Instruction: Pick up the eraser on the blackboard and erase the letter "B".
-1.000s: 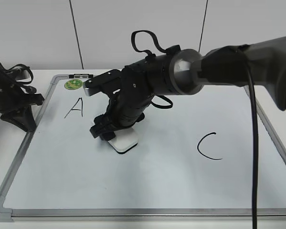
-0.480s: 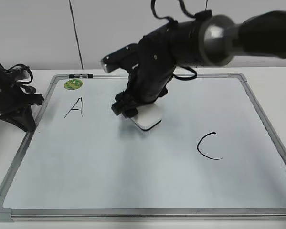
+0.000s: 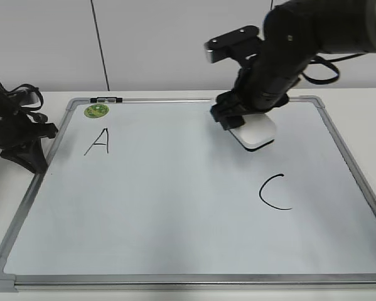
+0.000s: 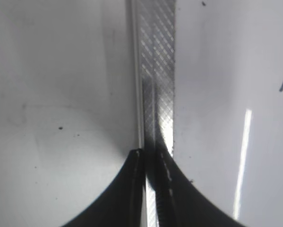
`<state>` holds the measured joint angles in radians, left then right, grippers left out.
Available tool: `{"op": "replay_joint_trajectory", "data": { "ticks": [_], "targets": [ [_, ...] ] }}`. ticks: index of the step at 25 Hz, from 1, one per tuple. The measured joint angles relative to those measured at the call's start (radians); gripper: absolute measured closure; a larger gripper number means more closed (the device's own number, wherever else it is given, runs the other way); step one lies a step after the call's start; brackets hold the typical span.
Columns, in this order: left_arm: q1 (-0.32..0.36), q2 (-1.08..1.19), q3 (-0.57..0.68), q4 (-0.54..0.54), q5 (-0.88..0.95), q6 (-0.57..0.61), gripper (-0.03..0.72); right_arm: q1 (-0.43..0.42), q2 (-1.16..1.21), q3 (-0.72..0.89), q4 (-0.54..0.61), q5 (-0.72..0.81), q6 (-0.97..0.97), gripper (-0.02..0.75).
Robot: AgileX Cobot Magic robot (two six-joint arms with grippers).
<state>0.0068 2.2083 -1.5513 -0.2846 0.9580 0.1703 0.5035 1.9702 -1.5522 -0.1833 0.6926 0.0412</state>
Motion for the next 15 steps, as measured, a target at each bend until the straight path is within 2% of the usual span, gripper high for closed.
{"op": "replay_joint_trajectory", "data": {
  "ticks": [8,15],
  "targets": [
    [0.0,0.0,0.0,0.0,0.0,0.0,0.645,-0.201,-0.154,0.257,0.009,-0.116,0.052,0.205],
    [0.0,0.0,0.0,0.0,0.0,0.0,0.645,-0.359,-0.177,0.349,0.058,-0.168,0.062,0.205]
  ]
}}
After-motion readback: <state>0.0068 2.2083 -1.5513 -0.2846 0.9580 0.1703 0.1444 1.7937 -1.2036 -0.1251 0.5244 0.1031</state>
